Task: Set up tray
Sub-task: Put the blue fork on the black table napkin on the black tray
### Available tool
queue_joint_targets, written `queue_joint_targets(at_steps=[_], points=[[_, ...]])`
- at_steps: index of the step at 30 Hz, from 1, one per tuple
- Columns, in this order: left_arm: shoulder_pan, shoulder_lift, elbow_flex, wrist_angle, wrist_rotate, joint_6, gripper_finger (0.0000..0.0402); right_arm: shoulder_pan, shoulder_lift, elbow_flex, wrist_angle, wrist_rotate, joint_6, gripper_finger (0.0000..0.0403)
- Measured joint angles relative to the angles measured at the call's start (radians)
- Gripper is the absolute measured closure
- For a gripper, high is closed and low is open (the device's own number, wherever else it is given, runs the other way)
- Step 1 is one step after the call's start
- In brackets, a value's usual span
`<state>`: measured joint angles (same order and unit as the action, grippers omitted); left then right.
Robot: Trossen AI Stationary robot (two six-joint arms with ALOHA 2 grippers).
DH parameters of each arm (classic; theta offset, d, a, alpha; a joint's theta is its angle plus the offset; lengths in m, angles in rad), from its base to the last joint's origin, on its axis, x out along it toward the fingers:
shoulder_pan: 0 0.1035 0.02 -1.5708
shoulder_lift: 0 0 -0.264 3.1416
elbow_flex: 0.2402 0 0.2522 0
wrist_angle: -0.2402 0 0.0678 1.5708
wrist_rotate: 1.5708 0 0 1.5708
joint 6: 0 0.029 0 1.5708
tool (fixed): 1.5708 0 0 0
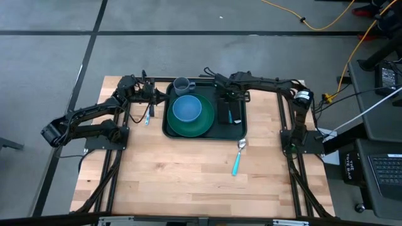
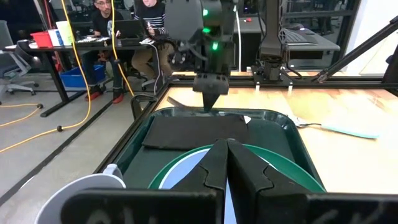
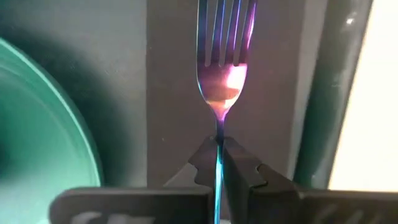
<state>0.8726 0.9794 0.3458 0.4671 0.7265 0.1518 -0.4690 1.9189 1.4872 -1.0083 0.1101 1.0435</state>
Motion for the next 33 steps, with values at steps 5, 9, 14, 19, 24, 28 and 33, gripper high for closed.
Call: queue_joint_targets(at_steps=[5, 9, 14, 19, 24, 28, 33], points=[[0.0, 0.0, 0.0, 0.0, 0.0, 0.0, 0.0398, -0.003, 0.041, 0.0, 0.036, 0.0, -0.004, 0.0388], [0.0, 0.0, 0.0, 0.0, 0.0, 0.0, 0.0398, -0.02, 0.052, 0.0, 0.052, 0.001, -0.026, 0.0388], [0.0, 0.0, 0.0, 0.002, 0.0, 0.0, 0.0398, -0.033, 0.052, 0.0, 0.051, 0.001, -0.035, 0.0388], [0.0, 0.0, 0.0, 0.003, 0.0, 0.0, 0.0398, -0.037, 0.052, 0.0, 0.051, 0.005, -0.057, 0.0388], [0.0, 0.0, 0.0, 0.004, 0.0, 0.0, 0.0398, -0.037, 0.053, 0.0, 0.052, 0.03, -0.054, 0.0388], [0.0, 0.0, 0.0, 0.004, 0.0, 0.0, 0.0398, -0.037, 0.072, 0.0, 0.058, 0.03, -0.054, 0.0388], [0.0, 0.0, 0.0, 0.004, 0.0, 0.0, 0.0398, -0.041, 0.095, -0.002, 0.064, -0.003, -0.055, 0.0388]])
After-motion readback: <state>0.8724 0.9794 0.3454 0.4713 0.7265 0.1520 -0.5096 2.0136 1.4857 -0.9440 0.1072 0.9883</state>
